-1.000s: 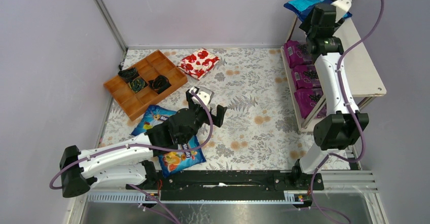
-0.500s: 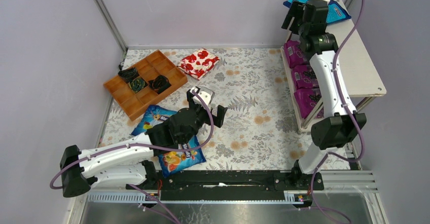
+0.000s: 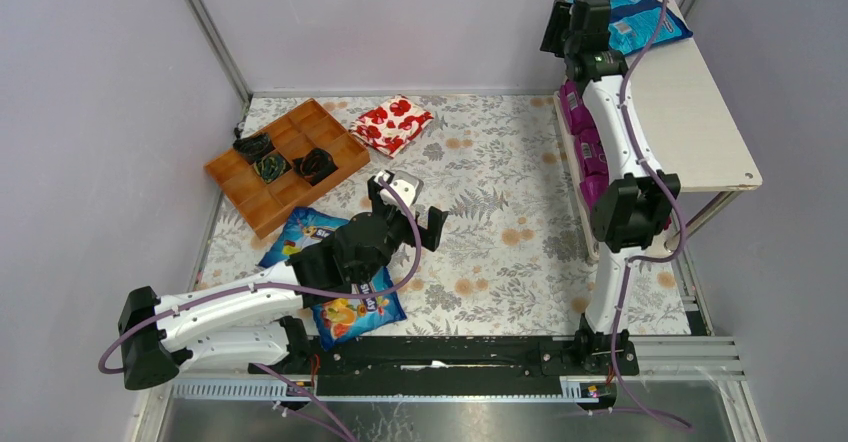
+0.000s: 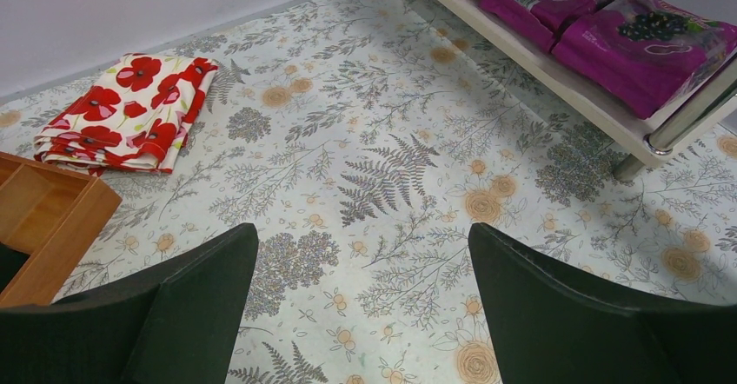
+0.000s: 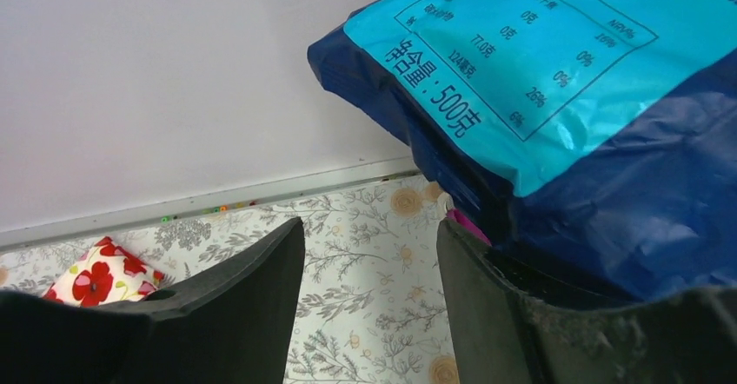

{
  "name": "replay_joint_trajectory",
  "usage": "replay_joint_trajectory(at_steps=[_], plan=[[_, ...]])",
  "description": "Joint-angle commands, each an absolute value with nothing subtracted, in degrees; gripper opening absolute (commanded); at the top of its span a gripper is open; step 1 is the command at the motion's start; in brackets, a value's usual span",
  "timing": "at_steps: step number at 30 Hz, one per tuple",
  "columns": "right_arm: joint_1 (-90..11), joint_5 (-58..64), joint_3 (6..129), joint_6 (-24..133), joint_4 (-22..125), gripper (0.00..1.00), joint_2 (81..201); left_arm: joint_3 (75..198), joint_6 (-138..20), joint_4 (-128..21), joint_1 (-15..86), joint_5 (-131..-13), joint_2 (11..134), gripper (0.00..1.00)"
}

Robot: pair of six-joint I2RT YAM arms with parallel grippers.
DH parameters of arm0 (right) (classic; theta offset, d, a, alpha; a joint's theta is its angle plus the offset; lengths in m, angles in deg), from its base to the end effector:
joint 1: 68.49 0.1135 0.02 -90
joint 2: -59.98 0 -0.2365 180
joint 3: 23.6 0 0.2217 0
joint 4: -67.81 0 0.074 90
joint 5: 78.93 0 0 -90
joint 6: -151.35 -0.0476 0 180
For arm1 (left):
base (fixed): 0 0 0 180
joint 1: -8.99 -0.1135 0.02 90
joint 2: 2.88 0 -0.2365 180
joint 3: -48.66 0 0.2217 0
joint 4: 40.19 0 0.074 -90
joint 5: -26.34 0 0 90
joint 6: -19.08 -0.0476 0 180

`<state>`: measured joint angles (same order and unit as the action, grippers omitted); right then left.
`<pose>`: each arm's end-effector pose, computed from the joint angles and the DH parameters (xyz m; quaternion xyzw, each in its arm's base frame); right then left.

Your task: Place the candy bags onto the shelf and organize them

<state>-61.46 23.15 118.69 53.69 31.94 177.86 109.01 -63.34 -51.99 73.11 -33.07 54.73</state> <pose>0.4484 0.0453 0.3902 0.0708 0.7695 -0.0003 0.6347 0.1214 -0.1948 0.3057 0.1968 0.7274 -0.2040 0.6250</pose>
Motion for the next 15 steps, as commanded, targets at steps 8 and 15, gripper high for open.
replay_joint_trajectory(at_steps=[8,15], plan=[[-61.2,30.0,126.1,55.7,41.6,0.55,182.7,111.2,-63.5,-50.4,72.6,-32.0,53.6,0.96],[-61.2,38.6,126.9,55.3,45.5,0.52,185.0,111.2,-63.8,-50.5,72.5,-31.8,52.9,0.96]])
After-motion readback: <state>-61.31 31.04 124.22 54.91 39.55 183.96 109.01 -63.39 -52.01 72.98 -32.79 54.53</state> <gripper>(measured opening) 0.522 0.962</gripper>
